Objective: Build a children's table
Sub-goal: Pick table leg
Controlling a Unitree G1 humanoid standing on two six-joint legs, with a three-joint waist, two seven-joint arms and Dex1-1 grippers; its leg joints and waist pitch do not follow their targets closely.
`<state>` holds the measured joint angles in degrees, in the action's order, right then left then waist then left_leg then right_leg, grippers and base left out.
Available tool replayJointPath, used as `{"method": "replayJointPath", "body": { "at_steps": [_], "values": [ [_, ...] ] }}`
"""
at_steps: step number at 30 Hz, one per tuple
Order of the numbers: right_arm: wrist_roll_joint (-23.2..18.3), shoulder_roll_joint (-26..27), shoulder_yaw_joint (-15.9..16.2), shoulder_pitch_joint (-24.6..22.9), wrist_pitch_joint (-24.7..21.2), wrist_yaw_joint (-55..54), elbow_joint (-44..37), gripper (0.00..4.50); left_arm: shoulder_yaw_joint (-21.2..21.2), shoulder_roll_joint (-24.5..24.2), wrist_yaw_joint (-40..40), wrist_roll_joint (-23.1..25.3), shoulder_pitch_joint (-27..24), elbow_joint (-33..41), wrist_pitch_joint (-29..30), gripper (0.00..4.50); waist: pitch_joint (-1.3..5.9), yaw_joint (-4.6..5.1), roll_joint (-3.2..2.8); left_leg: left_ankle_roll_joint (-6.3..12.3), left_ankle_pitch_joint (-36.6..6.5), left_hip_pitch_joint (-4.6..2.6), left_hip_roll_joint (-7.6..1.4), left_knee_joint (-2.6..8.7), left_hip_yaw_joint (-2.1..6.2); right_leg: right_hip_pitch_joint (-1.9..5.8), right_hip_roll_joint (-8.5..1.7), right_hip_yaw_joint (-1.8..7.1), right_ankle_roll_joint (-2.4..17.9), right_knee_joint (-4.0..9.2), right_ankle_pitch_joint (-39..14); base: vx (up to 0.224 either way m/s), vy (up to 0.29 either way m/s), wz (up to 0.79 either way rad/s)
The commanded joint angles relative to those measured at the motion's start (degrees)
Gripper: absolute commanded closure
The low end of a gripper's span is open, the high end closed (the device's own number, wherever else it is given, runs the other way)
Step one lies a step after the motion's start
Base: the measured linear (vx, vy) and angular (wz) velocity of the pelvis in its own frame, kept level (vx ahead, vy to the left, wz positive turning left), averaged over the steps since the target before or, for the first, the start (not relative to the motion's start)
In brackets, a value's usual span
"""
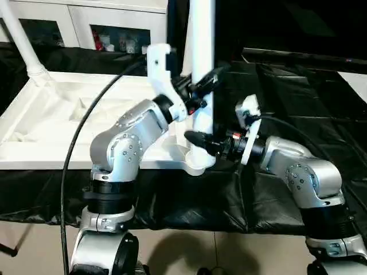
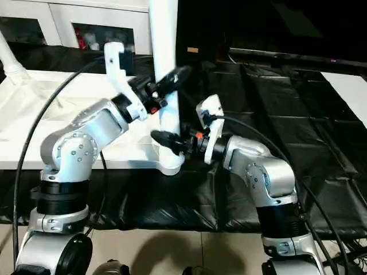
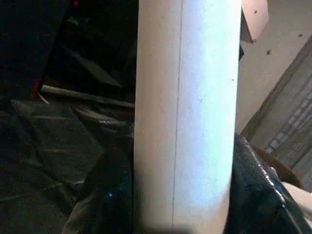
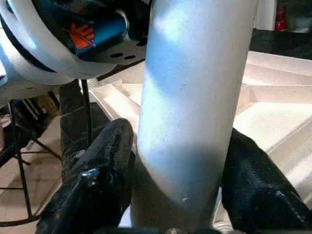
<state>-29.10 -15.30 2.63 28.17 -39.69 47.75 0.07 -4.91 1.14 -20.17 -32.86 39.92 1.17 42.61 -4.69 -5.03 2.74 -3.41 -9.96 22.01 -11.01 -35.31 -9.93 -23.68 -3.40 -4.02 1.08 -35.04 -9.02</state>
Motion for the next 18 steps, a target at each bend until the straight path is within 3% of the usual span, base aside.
{"method": "replayJointPath", "body": {
  "at_steps": [1, 6, 10, 18],
  "values": [
    [-1.7, -1.6, -1.4, 1.0, -0.2, 2.2, -0.8, 1.44, 0.6, -0.5, -1.5, -0.5, 0.1, 0.0, 0.9, 2.64, 5.19, 0.07, 0.19, 0.62, -8.1, -0.87, -1.87, 3.80, 0.56, 3.37, -4.09, 2.51, 6.2, 4.67, -17.9, 0.000, 0.000, 0.00],
    [-2.8, -4.1, -1.0, 1.6, -1.6, 6.0, 0.5, 1.00, 1.7, -1.7, -4.1, -1.0, 0.2, -0.4, 1.4, 2.64, 5.20, -0.09, 0.21, 1.19, -7.5, -0.86, -1.88, 3.72, 0.48, 3.50, -4.19, 2.57, 7.5, 4.40, -16.1, 0.000, 0.000, 0.00],
    [-3.2, -8.1, 1.8, 2.5, -3.4, 13.0, 2.1, 0.99, 3.4, -2.8, -6.5, -1.5, 0.6, -0.2, 2.3, 2.64, 5.11, -0.10, 0.42, 1.44, -7.7, -0.74, -1.87, 3.67, 0.43, 3.59, -4.24, 2.59, 7.8, 4.48, -16.9, 0.000, 0.000, 0.00],
    [-2.6, -9.4, 4.4, 4.1, -3.3, 16.6, 5.9, 0.99, 5.5, -3.3, -10.8, -3.1, 1.0, 1.3, 3.7, 2.65, 5.13, -0.07, 0.67, 1.56, -7.5, -0.77, -1.93, 3.53, 0.43, 3.46, -4.35, 2.52, 7.9, 4.56, -18.7, 0.000, 0.000, 0.00]
  ]
}}
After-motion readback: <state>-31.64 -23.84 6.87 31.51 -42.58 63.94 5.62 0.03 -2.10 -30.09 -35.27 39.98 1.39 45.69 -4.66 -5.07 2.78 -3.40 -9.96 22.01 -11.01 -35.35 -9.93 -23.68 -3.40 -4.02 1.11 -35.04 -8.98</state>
